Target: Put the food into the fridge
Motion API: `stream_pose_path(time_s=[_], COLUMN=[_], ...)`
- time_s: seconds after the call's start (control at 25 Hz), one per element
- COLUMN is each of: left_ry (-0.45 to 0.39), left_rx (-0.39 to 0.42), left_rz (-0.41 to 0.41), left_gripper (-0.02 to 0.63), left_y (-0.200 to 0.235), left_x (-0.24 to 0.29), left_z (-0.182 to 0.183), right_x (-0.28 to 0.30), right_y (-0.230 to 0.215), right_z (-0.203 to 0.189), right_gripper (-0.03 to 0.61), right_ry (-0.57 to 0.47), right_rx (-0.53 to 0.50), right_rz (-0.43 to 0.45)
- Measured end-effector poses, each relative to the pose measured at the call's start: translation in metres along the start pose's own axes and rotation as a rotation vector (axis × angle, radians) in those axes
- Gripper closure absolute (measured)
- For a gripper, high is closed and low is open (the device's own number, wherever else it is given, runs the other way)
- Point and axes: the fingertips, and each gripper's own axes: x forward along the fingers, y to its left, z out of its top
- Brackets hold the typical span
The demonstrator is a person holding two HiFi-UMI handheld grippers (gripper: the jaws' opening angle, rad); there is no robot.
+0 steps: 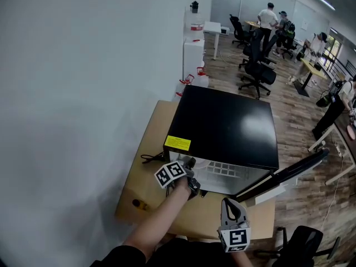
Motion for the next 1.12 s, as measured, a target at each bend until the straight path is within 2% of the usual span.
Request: stream_pose_path(time_s=[0.12,0.24,0.48,0.6,0.68,0.76,0.96,1.12], left_ry=[-0.015,-0.032,-0.046,-0.063,-0.078,-0.095,-0.127,-0.115], left_rx=[0.139,0.244,0.664,0.805,0.868,0.876,0.724,0.689], left_rz=[0.039,0.089,0.179,0.194,0.209,0.217,0.201,0.189], left_gripper=[0.486,0.485,0.445,0.433,0.427,0.426,0.392,0.354], left_y=[-0.005,-0.001,0.000,0.001,0.003,0.002,-0.001,-0.003], left_x=[-0.001,-0.001,0.005,0.008,0.010,0.012,0.009,0.007], left_z=[0.002,0.004,0.003,0.000,0.001,0.002,0.007,0.003], right_x=[-0.003,-0.006,-0.006,-0.006,-0.008,-0.009,-0.010,-0.011], right_y=[-0.003,-0.008,-0.007,-0.007,-0.007,-0.007,-0.005,-0.007], right_z=[0.001,-0.001,-0.005,-0.007,-0.008,-0.009,-0.010,-0.012], right_gripper=[0.518,0.518,0.518,0.518,0.518,0.518,0.518,0.518], right_ry=[-0.004,-0.004,0.000,0.004,0.005,0.005,0.008,0.012], right_rx=[0.001,0.002,0.024,0.026,0.021,0.016,0.028,0.031], right_rz=[-0.002,-0.016,-0.009,-0.006,-0.006,-0.004,0.009,0.013])
